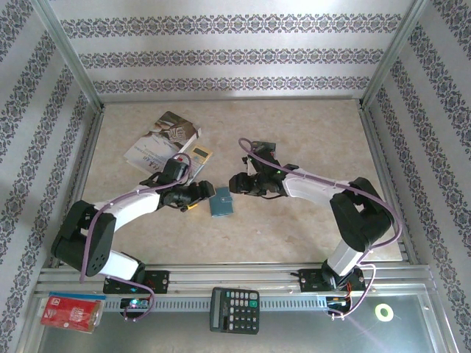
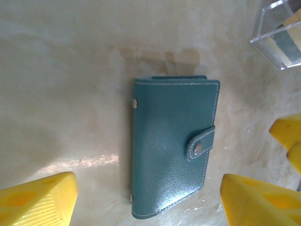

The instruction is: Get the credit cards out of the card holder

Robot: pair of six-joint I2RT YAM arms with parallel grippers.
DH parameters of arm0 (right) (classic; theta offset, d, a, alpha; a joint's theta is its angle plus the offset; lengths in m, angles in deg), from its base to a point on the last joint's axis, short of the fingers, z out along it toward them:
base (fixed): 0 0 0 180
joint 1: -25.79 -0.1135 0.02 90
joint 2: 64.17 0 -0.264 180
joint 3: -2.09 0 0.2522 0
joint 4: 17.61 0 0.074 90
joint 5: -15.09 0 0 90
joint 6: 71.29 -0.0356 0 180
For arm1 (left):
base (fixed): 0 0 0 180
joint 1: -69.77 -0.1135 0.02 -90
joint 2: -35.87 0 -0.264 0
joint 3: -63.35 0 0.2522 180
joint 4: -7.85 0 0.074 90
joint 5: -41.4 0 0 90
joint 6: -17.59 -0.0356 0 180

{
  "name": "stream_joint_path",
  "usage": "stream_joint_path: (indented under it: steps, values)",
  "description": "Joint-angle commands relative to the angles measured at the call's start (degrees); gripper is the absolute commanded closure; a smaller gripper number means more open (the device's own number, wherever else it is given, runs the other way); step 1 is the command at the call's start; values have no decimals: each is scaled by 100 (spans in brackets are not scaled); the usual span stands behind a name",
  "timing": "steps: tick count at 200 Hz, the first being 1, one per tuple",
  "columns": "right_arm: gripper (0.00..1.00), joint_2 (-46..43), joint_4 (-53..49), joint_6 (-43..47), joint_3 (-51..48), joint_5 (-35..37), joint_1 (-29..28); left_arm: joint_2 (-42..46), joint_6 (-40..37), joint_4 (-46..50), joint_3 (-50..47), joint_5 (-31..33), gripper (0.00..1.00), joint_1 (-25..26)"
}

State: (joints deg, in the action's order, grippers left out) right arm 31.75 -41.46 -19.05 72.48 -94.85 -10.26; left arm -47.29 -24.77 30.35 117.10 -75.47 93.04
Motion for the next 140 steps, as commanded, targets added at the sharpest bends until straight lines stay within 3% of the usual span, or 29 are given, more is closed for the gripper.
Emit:
stream_joint_path:
  steps: [1,35,86,99,140]
  values:
    - [52,190,-283,194,204,119,-84,-221,97,-355,-128,-270,26,152]
    - [58,471,-272,119,348,59,-146,-445,35,-611,-26,-547,36,211]
    - [64,867,-261,13,555,-96,-217,-630,-194,-450,79,-283,47,219]
    - [69,951,-303,-18,595,-89,-227,-721,-215,-534,54,-394,53,216]
    - [75,1111,-328,-90,563,-180,-233,-759,-186,-759,22,-530,56,218]
